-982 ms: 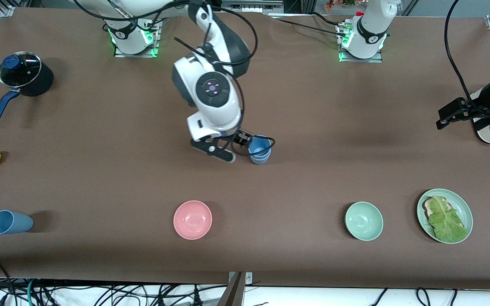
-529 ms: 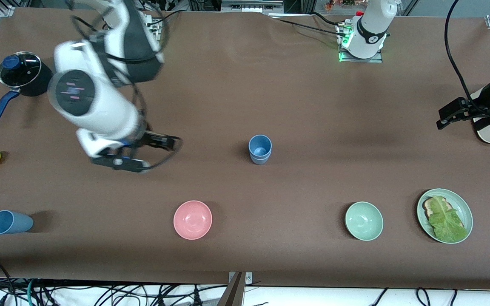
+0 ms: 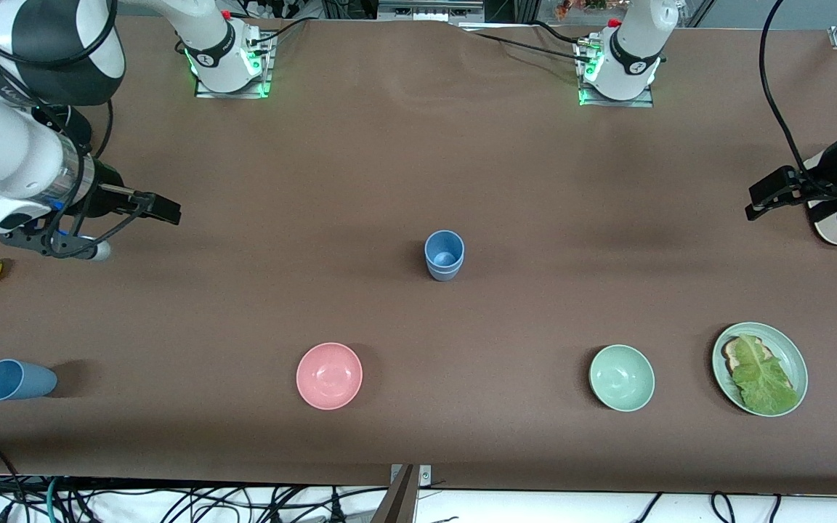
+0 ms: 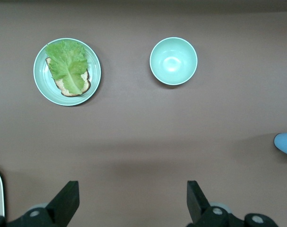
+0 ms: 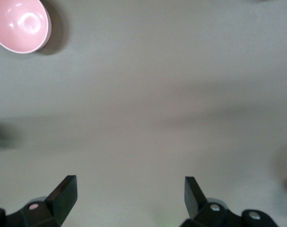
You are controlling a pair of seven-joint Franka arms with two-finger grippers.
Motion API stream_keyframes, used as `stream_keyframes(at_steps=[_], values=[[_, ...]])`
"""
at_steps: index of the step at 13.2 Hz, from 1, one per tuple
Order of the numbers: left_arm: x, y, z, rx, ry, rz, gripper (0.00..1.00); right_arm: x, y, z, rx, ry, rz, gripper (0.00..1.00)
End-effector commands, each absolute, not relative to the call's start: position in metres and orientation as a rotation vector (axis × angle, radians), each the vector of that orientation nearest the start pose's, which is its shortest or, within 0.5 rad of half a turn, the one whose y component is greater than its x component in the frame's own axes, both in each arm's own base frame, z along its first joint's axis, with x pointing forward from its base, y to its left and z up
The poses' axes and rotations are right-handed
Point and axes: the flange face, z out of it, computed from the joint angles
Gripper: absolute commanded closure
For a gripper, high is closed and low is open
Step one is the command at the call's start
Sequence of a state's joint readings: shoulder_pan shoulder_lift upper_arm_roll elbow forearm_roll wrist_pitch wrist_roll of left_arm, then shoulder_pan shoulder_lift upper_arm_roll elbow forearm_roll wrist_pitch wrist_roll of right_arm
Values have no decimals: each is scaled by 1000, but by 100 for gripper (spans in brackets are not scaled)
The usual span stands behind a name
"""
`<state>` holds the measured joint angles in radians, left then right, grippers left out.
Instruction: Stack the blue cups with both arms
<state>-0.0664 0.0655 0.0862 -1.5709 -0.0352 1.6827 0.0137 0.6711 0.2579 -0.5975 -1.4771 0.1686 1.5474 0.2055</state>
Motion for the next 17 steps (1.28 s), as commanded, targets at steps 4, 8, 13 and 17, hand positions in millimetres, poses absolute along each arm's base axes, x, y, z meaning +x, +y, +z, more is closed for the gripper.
stream_keyframes(at_steps=[4,8,13,17], values=[[581,8,605,-3143,-22,-68,0,595,50,567,-3123,90,168,0],[581,7,604,-3143,-20,-65,0,545,20,600,-3157,118,110,0],[581,8,605,-3143,-22,-65,0,540,26,611,-3155,102,61,0],[581,8,604,-3143,-22,-63,0,544,27,611,-3157,104,68,0]])
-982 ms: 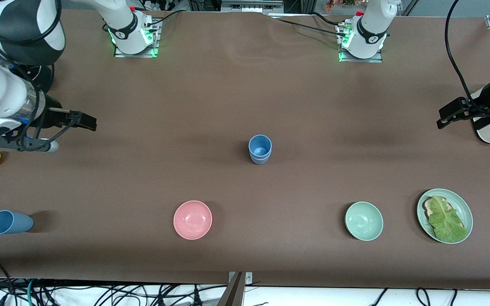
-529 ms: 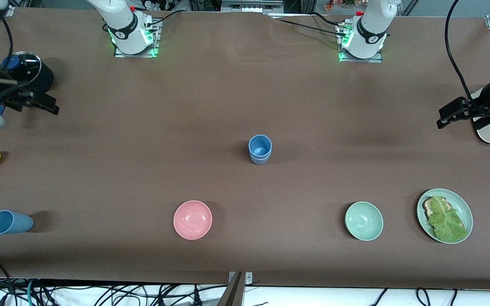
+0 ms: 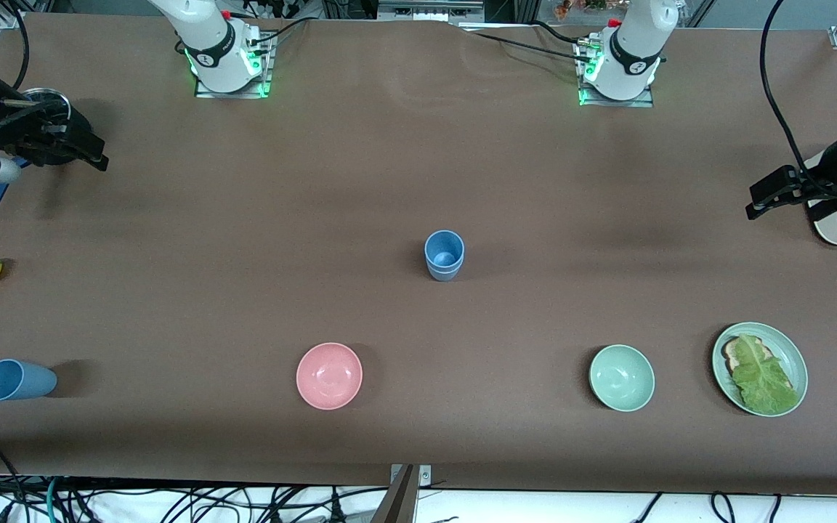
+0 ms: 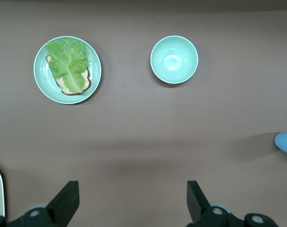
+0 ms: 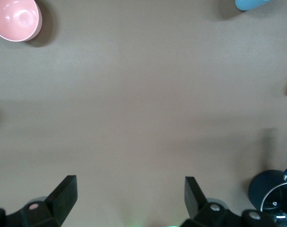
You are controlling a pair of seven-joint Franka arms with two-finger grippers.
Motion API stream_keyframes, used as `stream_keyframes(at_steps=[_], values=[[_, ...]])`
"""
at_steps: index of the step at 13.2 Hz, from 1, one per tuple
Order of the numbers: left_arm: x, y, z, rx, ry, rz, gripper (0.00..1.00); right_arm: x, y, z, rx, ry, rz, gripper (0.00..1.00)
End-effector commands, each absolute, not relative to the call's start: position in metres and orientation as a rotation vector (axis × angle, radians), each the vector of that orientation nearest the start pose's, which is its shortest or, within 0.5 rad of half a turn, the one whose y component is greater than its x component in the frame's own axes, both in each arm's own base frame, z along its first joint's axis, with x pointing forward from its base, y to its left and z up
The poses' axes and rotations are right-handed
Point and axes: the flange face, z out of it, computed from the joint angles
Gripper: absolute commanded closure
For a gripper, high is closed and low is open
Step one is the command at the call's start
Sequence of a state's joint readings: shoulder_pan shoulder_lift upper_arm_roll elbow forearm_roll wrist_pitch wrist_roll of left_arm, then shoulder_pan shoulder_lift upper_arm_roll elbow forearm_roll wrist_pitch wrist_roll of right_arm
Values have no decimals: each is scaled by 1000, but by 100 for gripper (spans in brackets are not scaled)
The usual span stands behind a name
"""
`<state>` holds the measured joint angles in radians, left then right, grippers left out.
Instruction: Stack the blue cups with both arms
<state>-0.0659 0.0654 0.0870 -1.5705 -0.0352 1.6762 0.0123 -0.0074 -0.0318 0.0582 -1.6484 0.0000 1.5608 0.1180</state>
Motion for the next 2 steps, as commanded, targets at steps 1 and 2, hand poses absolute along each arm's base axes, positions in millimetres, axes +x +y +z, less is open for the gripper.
stream_keyframes(at_steps=[1,2], values=[[581,8,604,-3142,-22,-61,0,543,28,611,-3153,104,71,0],[581,8,604,-3141,-22,-63,0,543,30,609,-3153,111,83,0]])
